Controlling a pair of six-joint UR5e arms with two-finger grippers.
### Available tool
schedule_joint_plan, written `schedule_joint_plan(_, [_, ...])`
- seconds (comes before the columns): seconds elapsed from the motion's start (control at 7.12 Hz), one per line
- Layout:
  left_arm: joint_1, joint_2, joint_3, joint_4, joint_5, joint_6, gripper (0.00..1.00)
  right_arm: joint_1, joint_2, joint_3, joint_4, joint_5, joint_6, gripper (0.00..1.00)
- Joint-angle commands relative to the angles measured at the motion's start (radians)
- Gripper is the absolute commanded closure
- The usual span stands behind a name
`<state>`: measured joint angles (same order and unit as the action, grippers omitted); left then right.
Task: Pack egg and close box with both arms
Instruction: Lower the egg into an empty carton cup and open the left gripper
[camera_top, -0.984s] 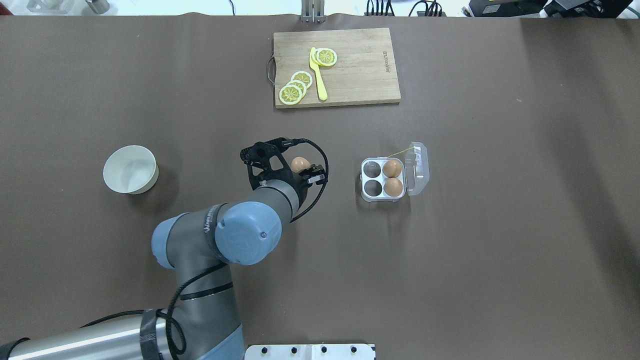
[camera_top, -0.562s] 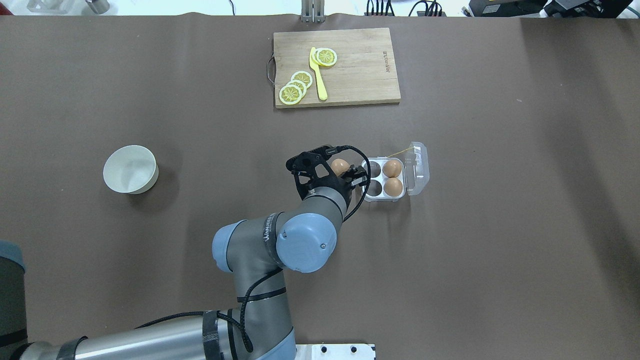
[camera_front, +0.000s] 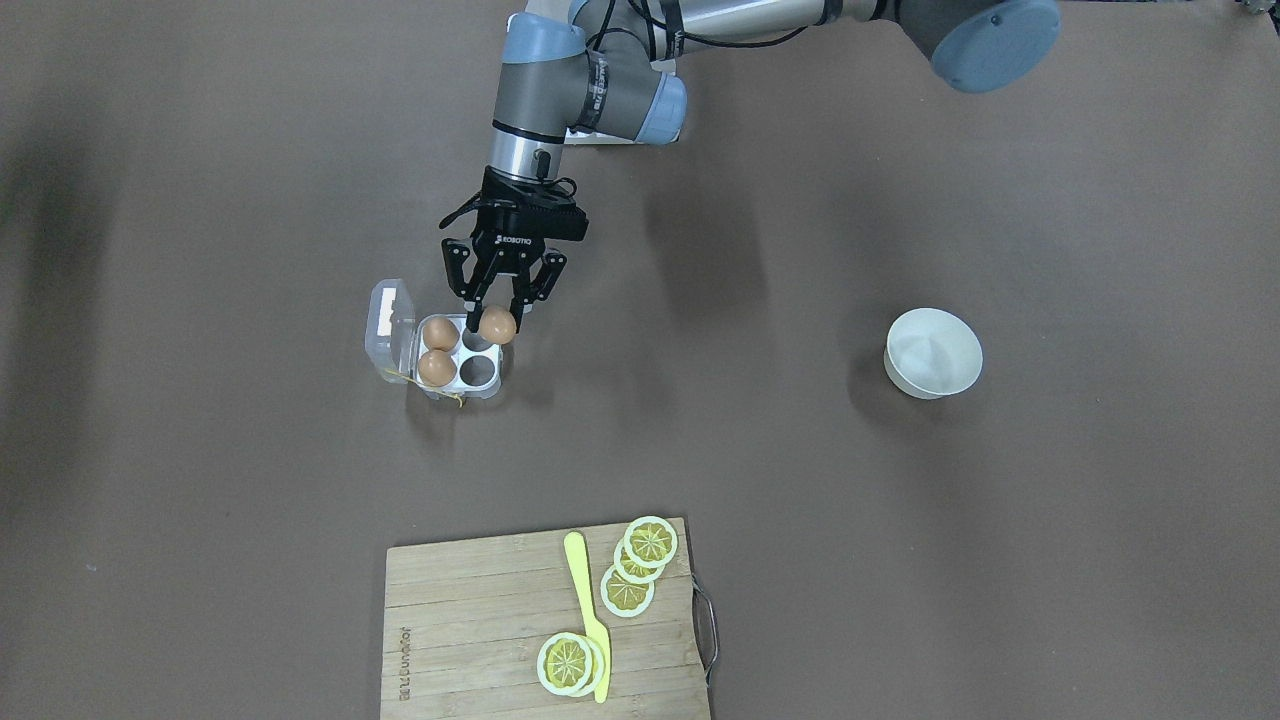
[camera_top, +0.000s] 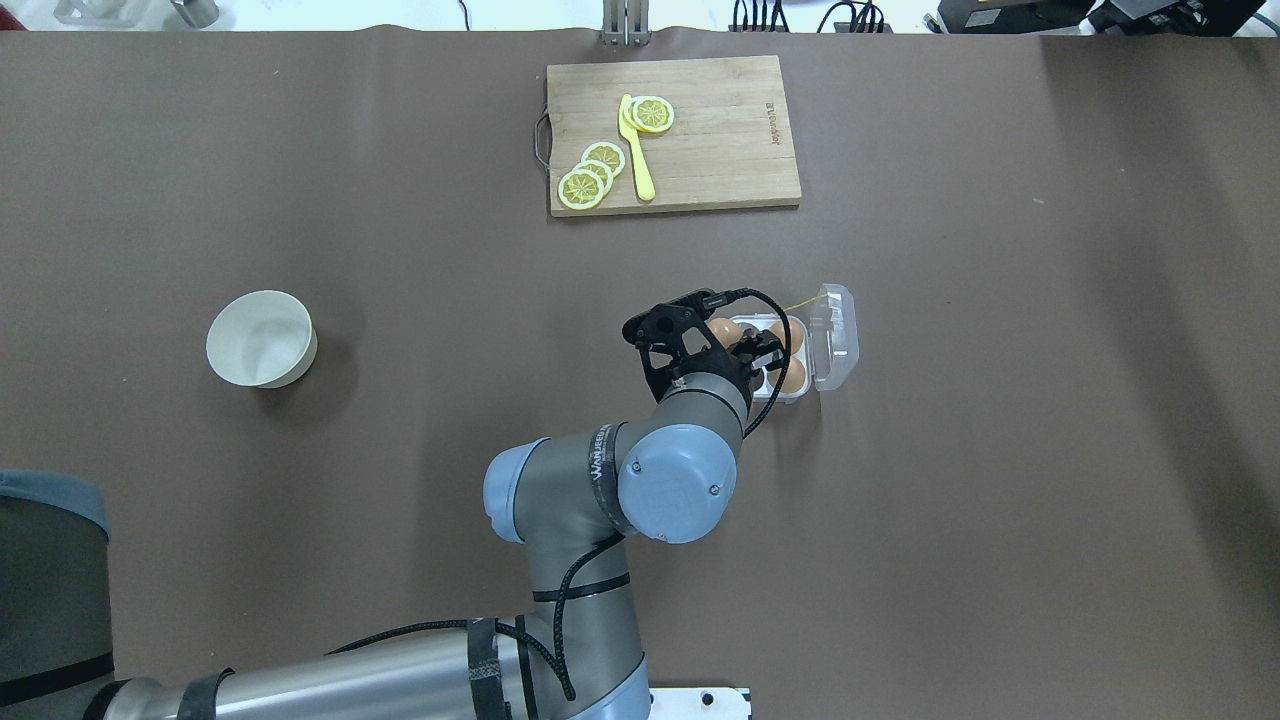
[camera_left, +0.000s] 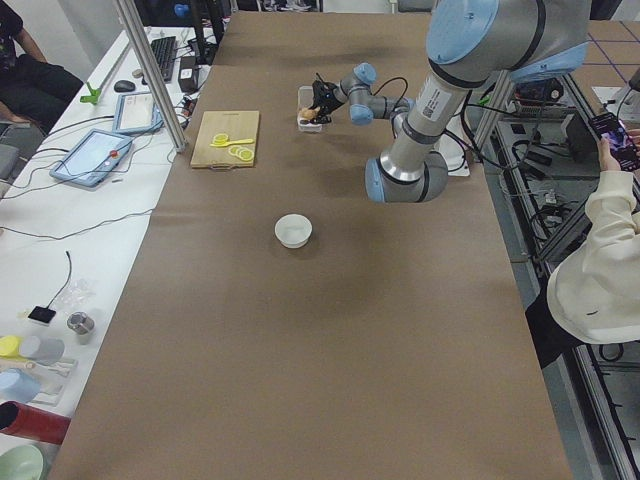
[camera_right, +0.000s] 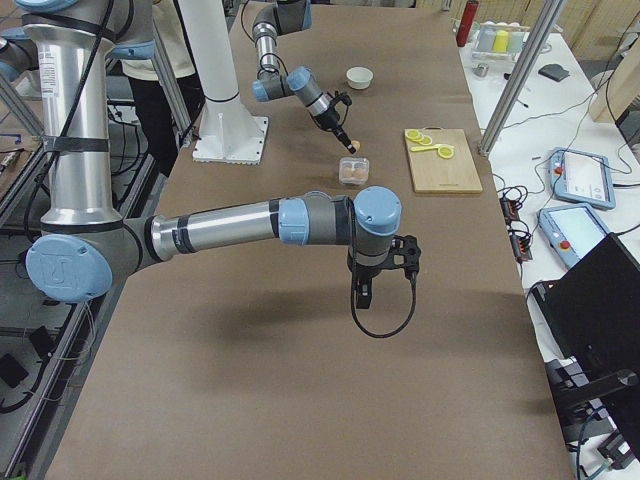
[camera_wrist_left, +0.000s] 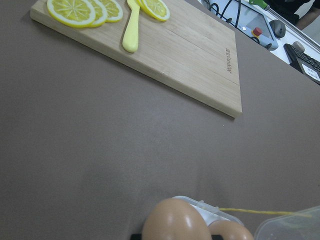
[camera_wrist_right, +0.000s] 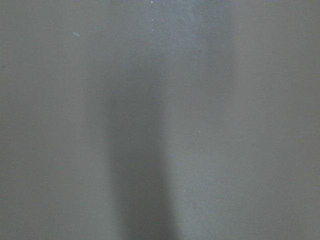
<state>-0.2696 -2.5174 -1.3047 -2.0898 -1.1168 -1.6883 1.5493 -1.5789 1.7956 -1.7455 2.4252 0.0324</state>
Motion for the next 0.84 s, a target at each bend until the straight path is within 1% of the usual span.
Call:
schedule_joint_plan(0.0, [0.001,-0.014,0.025,-0.007,0.0,0.002,1.0,0.0,-0.001,0.001,-0.002,0.0,0.001,0.0])
schedule_joint_plan(0.56, [0.001,-0.04,0.059,-0.013,0.0,0.002,1.0,0.0,-0.001,0.002,-0.002,0.002,0.001,0.0])
schedule_joint_plan(0.7, [0.0,-0.041,0.061,-0.013,0.0,0.002,0.71,0.0,-0.001,0.002,-0.002,0.002,0.001,0.0])
